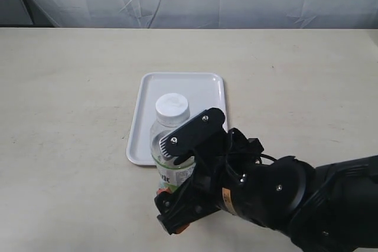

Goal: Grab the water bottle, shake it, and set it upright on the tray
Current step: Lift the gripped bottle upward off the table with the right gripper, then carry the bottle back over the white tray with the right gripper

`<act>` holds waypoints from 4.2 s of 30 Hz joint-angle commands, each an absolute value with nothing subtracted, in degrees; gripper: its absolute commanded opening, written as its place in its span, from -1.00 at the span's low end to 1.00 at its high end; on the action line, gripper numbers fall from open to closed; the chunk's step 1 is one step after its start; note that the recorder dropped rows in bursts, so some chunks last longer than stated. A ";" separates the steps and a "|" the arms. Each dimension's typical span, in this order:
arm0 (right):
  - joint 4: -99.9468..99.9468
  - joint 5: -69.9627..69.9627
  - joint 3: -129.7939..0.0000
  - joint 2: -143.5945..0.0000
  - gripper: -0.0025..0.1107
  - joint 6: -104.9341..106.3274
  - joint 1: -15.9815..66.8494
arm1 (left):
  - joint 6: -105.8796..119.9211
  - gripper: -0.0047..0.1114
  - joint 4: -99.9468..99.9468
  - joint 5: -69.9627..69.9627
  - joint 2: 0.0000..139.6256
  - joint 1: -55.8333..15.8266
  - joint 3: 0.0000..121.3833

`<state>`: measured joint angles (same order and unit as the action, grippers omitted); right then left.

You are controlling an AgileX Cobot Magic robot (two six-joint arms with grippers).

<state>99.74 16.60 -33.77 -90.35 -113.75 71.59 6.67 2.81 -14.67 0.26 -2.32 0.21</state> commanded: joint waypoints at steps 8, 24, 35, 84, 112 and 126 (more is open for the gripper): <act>99.95 16.85 -37.43 -90.48 0.88 -114.16 71.42 | 6.52 -0.91 2.69 -14.16 0.00 -2.34 0.00; 99.95 21.41 -37.99 -90.48 0.88 -114.16 71.42 | 6.52 -0.91 2.69 -14.16 0.00 -2.34 0.00; 99.95 21.18 -37.99 -90.48 -0.42 -114.16 71.42 | 6.52 -0.91 2.69 -14.16 0.00 -2.34 0.00; 64.98 41.66 -44.44 -64.30 -0.97 -78.87 72.01 | 6.52 -0.91 2.69 -14.16 0.00 -2.34 0.00; 47.75 31.72 -48.12 -61.71 -0.97 -60.10 72.06 | 6.52 -0.91 2.69 -14.16 0.00 -2.34 0.00; 49.84 36.05 -45.20 -66.52 -0.97 -64.48 70.89 | 6.52 -0.91 2.69 -14.16 0.00 -2.34 0.00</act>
